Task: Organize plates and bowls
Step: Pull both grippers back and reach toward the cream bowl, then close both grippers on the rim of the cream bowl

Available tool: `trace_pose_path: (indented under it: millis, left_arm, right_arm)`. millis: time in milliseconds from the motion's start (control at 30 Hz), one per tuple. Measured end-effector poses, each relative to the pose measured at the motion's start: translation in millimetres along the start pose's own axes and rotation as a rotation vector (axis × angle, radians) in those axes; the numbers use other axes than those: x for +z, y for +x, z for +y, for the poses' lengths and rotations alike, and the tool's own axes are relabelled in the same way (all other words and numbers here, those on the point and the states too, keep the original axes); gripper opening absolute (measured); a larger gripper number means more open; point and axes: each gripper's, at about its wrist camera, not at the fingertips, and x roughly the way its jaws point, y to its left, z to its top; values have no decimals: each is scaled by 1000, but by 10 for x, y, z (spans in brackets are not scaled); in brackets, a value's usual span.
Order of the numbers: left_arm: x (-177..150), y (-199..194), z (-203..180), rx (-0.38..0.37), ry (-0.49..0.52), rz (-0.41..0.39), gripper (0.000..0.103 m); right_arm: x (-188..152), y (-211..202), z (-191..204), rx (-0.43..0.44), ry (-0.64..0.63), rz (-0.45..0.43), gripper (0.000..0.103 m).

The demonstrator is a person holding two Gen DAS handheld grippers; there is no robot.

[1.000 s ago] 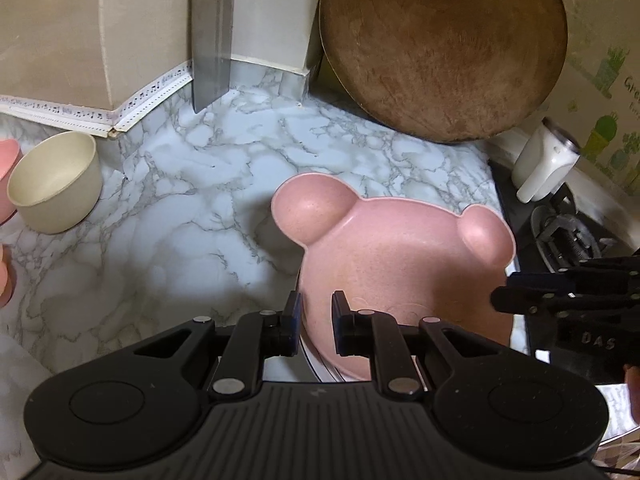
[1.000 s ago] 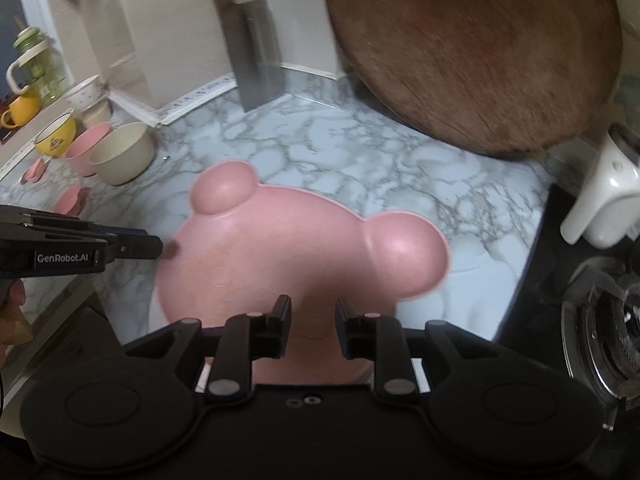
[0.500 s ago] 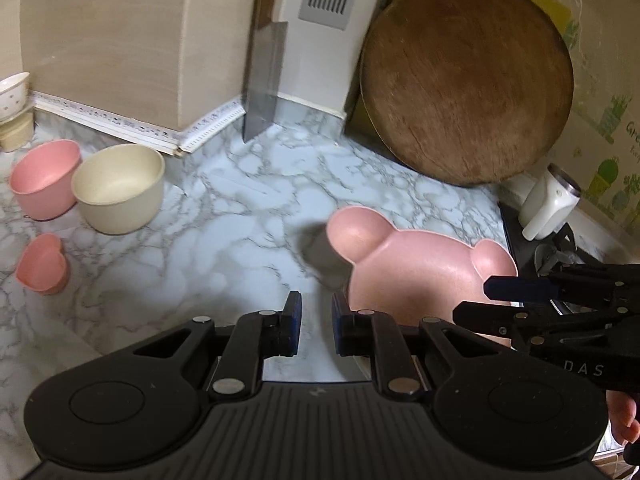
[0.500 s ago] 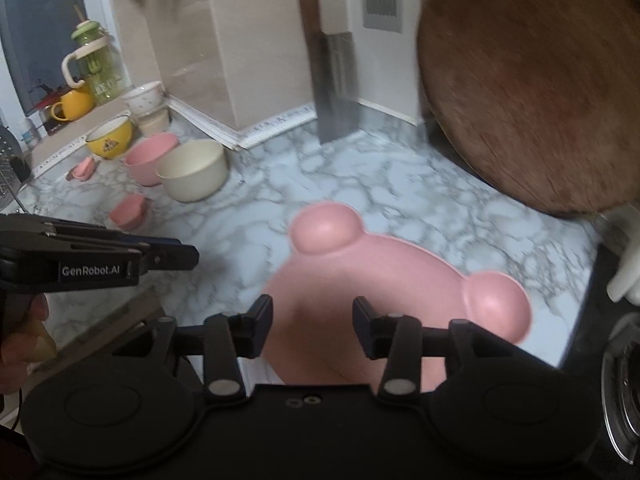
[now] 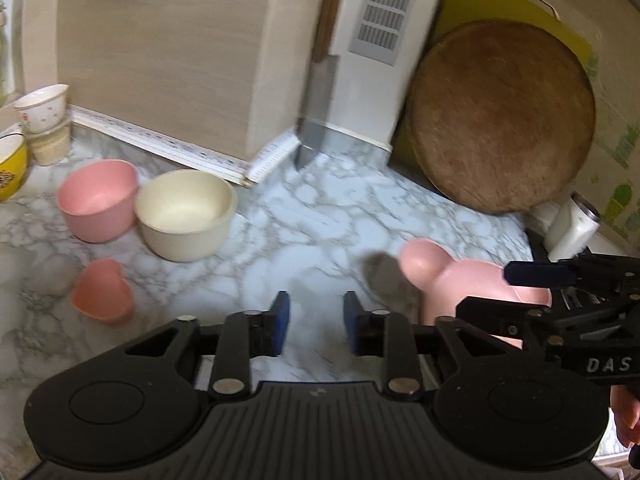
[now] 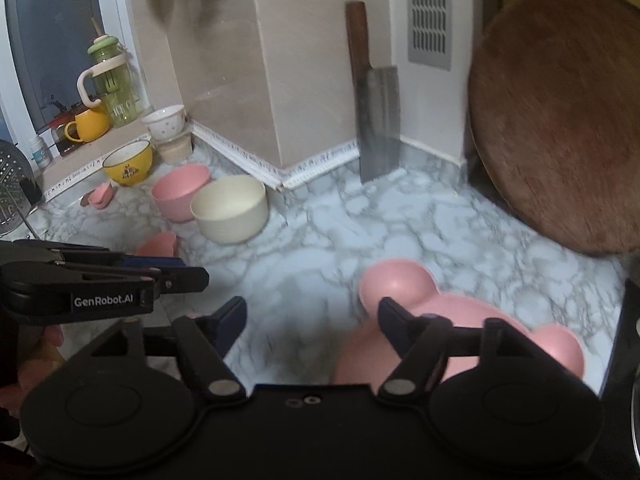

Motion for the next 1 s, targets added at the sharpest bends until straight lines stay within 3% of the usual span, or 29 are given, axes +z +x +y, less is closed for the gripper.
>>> trace_pose_path:
  millis: [33,100,133,300,533,767,1000]
  left_arm:
    - [20,-16,67,6,-7,-9,54]
    - [58,-55,200,25,-27,-44,73]
    - [79,-72,270,37,-38,-62,76]
    - [221,-50,592,97,-65,-93,77]
    - [374,95,990,162,-81,-104,79]
    - [547,430,1302,193,-82,-58,79]
    - [643,796,1540,219,-122,8,79]
  right_arm:
    - [30,26,44,-2,-7,-7,83]
    - [96,86,118,-3,-14,-15,86]
    - [129,121,147,-5,-13,-20,87]
    - [293,315,311,-20,-7,-51,103]
    - [516,760,428,3,39,-5,103]
    - [785,1193,583,-45,55,21,103]
    - [955,1636,577,-33,96,88,103]
